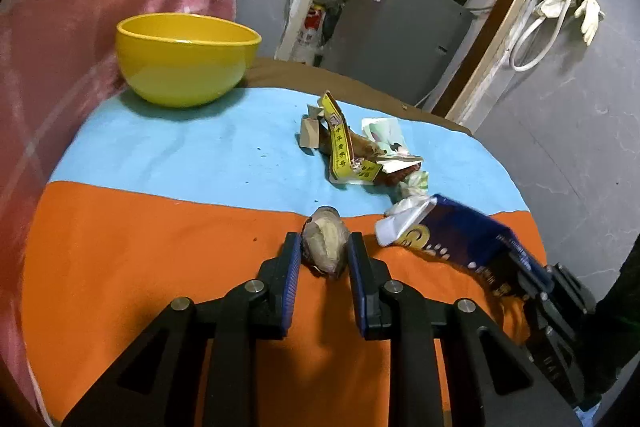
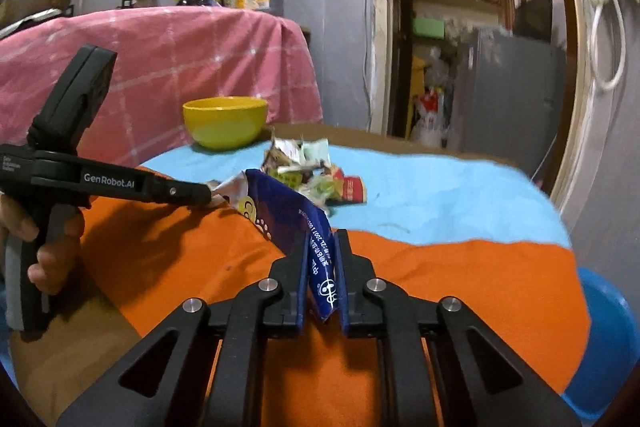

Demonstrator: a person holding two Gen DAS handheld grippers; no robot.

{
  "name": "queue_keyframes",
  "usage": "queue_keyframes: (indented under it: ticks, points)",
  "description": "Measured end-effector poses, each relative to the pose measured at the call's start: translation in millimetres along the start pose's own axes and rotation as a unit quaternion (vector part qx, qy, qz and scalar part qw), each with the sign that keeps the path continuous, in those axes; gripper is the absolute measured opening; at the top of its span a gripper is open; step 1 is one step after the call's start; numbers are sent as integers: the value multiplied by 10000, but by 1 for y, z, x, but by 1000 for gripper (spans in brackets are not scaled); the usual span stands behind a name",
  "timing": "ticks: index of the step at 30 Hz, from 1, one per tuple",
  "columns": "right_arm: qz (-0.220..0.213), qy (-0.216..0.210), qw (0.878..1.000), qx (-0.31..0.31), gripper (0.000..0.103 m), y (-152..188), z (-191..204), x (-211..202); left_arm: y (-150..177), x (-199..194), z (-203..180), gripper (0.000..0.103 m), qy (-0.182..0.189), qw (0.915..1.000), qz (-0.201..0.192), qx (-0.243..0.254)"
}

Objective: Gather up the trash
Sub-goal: 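Carry the blue bag and brown shell over the bucket with both tools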

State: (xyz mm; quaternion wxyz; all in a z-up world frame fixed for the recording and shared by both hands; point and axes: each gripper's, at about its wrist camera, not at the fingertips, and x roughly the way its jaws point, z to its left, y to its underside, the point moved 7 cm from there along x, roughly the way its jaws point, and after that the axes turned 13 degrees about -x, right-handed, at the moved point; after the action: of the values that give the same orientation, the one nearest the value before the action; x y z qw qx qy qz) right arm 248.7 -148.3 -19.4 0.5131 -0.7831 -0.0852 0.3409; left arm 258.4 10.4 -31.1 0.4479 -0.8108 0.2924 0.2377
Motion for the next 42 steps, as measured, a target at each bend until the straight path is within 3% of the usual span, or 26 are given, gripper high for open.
queue_keyframes:
  ticks: [5,10,17,20,26,32,37,42]
  points:
    - [-397,378,9983,-172,10,-13,-3,-16,2,-14,-7,20,18,9996,-247,149]
    - [-931,891,9916,77,10,-23,-26,-40,1,-29,-34,20,175,9966,-686,414]
    - [-1353,1458,9790,458,10,-25,-65,-73,2,-42,-97,20,623,9853,-1290,933]
    - [-1437,1688,9730,644,10,-21,-83,-88,5,-39,-128,20,866,9804,-1348,1143]
    - [-1527,2398,9530,1044,10,-4,-128,-124,15,-12,-185,20,1327,9763,-1025,1366]
    - [-1202,3166,9275,1585,10,31,-174,-153,36,27,-237,20,1615,9749,-459,1463]
    - [-853,3518,9091,2062,10,64,-202,-164,52,60,-274,20,1718,9722,-15,1594]
    - [-441,3573,8931,2696,10,98,-227,-165,64,102,-297,20,1615,9728,600,1547]
